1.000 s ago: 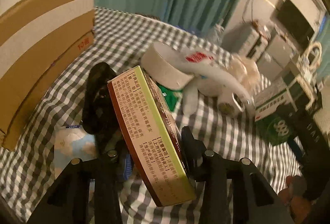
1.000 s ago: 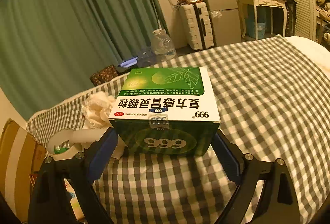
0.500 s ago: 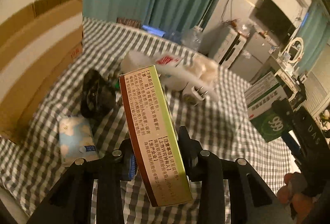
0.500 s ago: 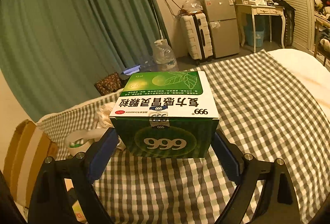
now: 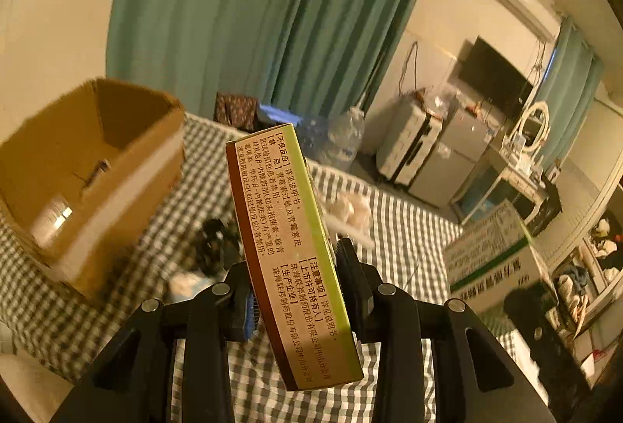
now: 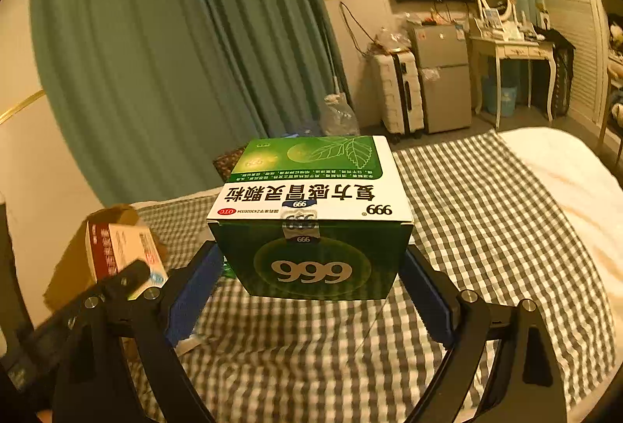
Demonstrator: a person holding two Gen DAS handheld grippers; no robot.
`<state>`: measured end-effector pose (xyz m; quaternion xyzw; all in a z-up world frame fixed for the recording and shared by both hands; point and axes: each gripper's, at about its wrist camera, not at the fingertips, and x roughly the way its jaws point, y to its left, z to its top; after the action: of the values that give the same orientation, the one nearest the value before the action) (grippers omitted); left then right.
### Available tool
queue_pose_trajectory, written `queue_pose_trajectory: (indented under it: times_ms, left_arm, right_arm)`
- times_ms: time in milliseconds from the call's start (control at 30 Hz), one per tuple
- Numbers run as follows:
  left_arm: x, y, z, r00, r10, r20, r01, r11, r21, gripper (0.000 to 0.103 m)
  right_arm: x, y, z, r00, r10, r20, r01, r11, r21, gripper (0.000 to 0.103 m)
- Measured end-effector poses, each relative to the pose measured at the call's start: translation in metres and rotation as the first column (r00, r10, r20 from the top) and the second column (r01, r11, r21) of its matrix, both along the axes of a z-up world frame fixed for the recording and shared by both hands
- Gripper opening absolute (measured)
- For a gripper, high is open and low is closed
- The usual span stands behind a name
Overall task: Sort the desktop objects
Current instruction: 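Carry both medicine boxes up and over to the cardboard box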
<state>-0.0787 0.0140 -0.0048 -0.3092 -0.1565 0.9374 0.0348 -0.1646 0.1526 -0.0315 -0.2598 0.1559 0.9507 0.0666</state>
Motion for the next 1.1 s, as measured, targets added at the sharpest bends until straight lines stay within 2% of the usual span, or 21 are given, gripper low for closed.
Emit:
queue_pose_trajectory:
  times_ms: [267,433,633,900,1000,1100]
  left_arm:
    - [0.009,-0.045,0.062,0.992,0.033,-0.125,-0.037,0.999,-0.033,0.035]
    - [-0.001,-0.084,0.086,0.988,0.064,-0.142,-0.07,0.997,-0.037,0.036]
    - [-0.012,-0.13,0.11,0.979,0.078,-0.187,-0.095,0.992,-0.087,0.036]
    - [-0.035,-0.197,0.099,0.985,0.088,-0.149,-0.11,0.982,-0.151,0.036]
    - [-0.048,-0.22,0.085,0.988,0.093,-0.127,-0.117,0.974,-0.194,0.036]
    - [-0.061,-0.244,0.061,0.99,0.118,-0.081,-0.131,0.973,-0.192,0.036]
  right_arm:
    - [0.006,-0.062,0.043,0.991,0.113,-0.066,-0.111,0.993,0.036,0.091]
    - [-0.004,-0.1,0.062,0.978,0.182,-0.099,-0.176,0.982,0.068,0.091]
    - [-0.021,-0.15,0.077,0.957,0.264,-0.118,-0.258,0.964,0.063,0.091]
    - [-0.069,-0.22,0.076,0.918,0.386,-0.09,-0.381,0.922,0.066,0.091]
    - [-0.092,-0.245,0.063,0.904,0.424,-0.056,-0.421,0.905,0.055,0.091]
    - [-0.114,-0.263,0.048,0.894,0.448,-0.019,-0.447,0.893,0.048,0.091]
